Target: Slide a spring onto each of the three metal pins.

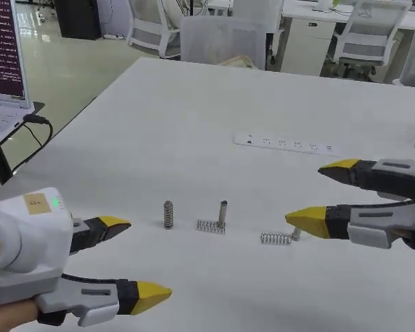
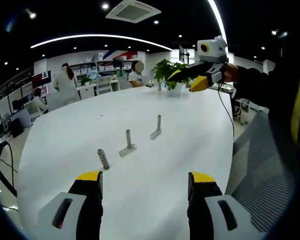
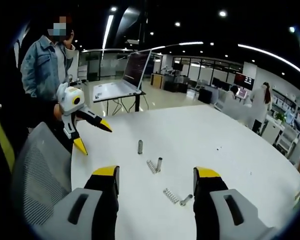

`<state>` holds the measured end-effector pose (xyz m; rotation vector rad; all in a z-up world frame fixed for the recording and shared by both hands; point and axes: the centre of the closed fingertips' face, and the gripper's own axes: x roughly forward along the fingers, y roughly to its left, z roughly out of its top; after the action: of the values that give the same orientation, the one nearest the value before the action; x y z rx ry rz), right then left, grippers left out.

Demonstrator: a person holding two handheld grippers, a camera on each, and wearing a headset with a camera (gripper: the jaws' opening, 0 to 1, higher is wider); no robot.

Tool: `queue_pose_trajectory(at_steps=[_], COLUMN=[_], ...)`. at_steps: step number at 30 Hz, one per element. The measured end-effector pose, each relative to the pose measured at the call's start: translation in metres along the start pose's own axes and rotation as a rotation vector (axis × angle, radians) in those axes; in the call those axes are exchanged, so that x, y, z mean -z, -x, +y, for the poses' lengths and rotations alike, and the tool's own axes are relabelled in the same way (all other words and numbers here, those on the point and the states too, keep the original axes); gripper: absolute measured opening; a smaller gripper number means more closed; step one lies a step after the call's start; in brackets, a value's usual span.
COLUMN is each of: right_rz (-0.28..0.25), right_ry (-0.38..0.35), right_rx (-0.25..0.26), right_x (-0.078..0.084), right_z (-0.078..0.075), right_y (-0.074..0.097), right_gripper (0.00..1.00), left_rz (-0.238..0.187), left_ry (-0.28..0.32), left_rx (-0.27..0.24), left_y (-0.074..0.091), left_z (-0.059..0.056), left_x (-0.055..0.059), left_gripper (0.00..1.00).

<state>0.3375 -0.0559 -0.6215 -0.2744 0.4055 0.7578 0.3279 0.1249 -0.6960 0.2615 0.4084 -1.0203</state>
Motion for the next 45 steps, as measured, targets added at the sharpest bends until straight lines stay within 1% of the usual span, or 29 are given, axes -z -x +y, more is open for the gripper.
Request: queue_pose_trajectory(at_steps=[3,5,7,9,12,17,26,31,34,38,41,45], right_rz=[0.01,0.012,0.012,0.014,0.009,0.021,0.009,0.011,0.016,0.016,0.01,0.006], right_ry=[-0.017,-0.02,-0.051,-0.074,-0.088,-0.116,-0.166,-0.216,-0.223,-0.23,-0.233,-0.232], right_rx=[0.008,0.012,0.025,0.036,0.052,0.06,0.089,0.099,0.101,0.107,0.11,0.107], right_x=[0.014,0.018,0.03,0.038,0.047,0.061,0.082,0.098,0.102,0.102,0.1,0.098], right_z=[0.001,0.001,0.001,-0.001,-0.002,0.0,0.0,0.003,0.005,0.004,0.003,0.004], right_y=[0.005,0.007,0.012,0.016,0.021,0.027,0.035,0.038,0.038,0.039,0.039,0.038], right_gripper=[0.58,0.59,0.6,0.6,0.61,0.63,0.64,0.65,0.65,0.65,0.65,0.65], left_rz=[0.0,0.001,0.001,0.001,0.001,0.006,0.002,0.003,0.008,0.01,0.012,0.022], left_ry=[-0.001,-0.003,-0.003,-0.003,-0.007,-0.01,-0.008,-0.007,-0.007,-0.015,-0.024,-0.058], left_rx=[0.002,0.002,0.005,0.009,0.017,0.028,0.034,0.04,0.046,0.056,0.067,0.091], left_y=[-0.001,-0.001,-0.003,-0.005,-0.007,-0.013,-0.017,-0.02,-0.023,-0.026,-0.03,-0.038], left_z=[0.0,0.0,-0.001,-0.002,-0.003,-0.004,-0.003,-0.004,-0.005,-0.005,-0.006,-0.007], left_x=[0.0,-0.001,-0.001,-0.001,-0.002,-0.001,-0.001,-0.001,0.0,-0.001,-0.004,-0.011], left_gripper=[0.66,0.66,0.66,0.66,0.65,0.65,0.65,0.65,0.65,0.65,0.65,0.65])
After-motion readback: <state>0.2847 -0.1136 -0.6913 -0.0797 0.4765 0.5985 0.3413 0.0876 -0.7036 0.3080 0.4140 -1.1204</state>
